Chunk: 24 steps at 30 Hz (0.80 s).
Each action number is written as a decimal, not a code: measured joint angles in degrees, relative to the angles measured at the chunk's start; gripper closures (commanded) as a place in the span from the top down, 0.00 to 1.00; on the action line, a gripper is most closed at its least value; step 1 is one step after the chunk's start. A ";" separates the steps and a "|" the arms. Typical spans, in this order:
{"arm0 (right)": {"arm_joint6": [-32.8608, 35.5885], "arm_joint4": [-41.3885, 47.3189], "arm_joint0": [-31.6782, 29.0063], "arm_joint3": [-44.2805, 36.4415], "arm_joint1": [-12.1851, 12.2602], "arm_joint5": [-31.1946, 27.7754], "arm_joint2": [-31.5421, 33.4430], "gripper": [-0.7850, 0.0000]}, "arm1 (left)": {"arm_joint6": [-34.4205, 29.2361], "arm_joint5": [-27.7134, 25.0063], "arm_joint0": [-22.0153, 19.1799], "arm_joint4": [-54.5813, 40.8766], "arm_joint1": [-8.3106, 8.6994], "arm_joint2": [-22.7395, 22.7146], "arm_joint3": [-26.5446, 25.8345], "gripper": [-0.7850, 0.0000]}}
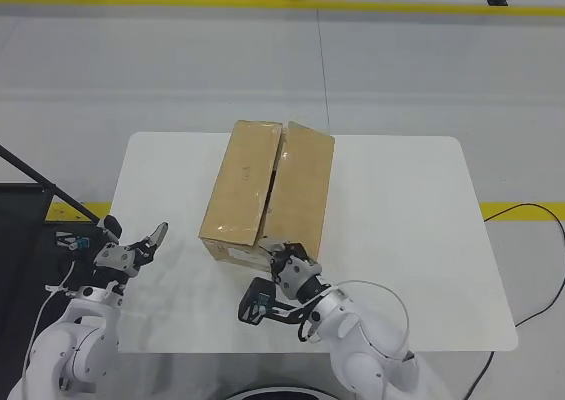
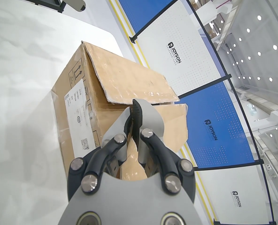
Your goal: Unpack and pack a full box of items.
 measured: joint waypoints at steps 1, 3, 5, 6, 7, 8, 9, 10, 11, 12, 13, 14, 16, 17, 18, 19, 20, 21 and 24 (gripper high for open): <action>-0.68 -0.32 -0.30 -0.18 0.09 -0.17 0.16 0.00 | -0.29 -0.38 -0.04 0.34 0.02 -0.02 0.05 1.00; -2.03 -0.99 -1.07 -0.64 0.30 -0.49 0.62 0.00 | -0.96 -1.38 -0.14 1.15 0.08 0.04 0.20 1.00; -2.92 -1.48 -1.75 -1.11 0.48 -0.69 1.08 0.00 | -1.55 -2.50 -0.19 1.87 0.14 0.25 0.36 1.00; -3.54 -1.77 -2.22 -1.43 0.60 -0.87 1.40 0.00 | -1.95 -3.35 -0.23 2.40 0.18 0.42 0.49 1.00; -4.01 -1.95 -2.56 -1.66 0.70 -1.02 1.65 0.00 | -2.22 -3.95 -0.26 2.80 0.21 0.55 0.62 1.00; -4.47 -2.14 -2.90 -1.88 0.79 -1.18 1.90 0.00 | -2.47 -4.48 -0.30 3.14 0.24 0.72 0.76 1.00; -5.04 -2.43 -3.36 -2.16 0.92 -1.43 2.25 0.00 | -2.83 -5.14 -0.39 3.49 0.26 0.99 0.96 1.00; -5.40 -2.66 -3.69 -2.36 1.02 -1.60 2.53 0.00 | -3.12 -5.58 -0.48 3.78 0.28 1.21 1.11 1.00; -5.69 -2.86 -4.04 -2.57 1.11 -1.71 2.81 0.00 | -3.43 -6.00 -0.59 4.15 0.29 1.45 1.24 1.00; -5.94 -3.04 -4.38 -2.78 1.20 -1.79 3.10 0.00 | -3.71 -6.41 -0.71 4.61 0.31 1.71 1.35 1.00; -6.20 -3.22 -4.82 -3.03 1.31 -1.89 3.50 0.00 | -3.99 -6.92 -0.86 5.30 0.34 2.07 1.46 1.00; -6.38 -3.34 -5.14 -3.22 1.39 -1.98 3.82 0.00 | -4.12 -7.25 -0.94 5.81 0.36 2.33 1.53 1.00; -6.69 -3.52 -5.85 -3.62 1.57 -2.14 4.56 0.00 | -4.32 -7.88 -1.07 6.56 0.37 2.83 1.71 1.00; -6.84 -3.61 -6.14 -3.80 1.64 -2.23 4.86 0.00 | -4.39 -8.10 -1.11 6.71 0.37 3.00 1.78 1.00; -7.02 -3.71 -6.51 -4.03 1.74 -2.30 5.23 0.00 | -4.51 -8.38 -1.14 6.88 0.38 3.21 1.85 1.00; -7.13 -3.76 -6.81 -4.21 1.80 -2.35 5.47 0.00 | -4.61 -8.64 -1.15 7.00 0.38 3.36 1.89 1.00; -7.26 -3.82 -7.10 -4.40 1.86 -2.40 5.68 0.00 | -4.72 -8.95 -1.15 7.17 0.39 3.51 1.91 1.00; -7.47 -3.95 -7.46 -4.66 1.94 -2.54 5.92 0.00 | -4.80 -9.38 -1.12 7.41 0.41 3.68 1.93 1.00; -8.00 -4.23 -8.24 -5.20 2.12 -2.85 6.37 0.00 | -4.84 -10.38 -0.93 7.87 0.45 4.08 1.92 1.00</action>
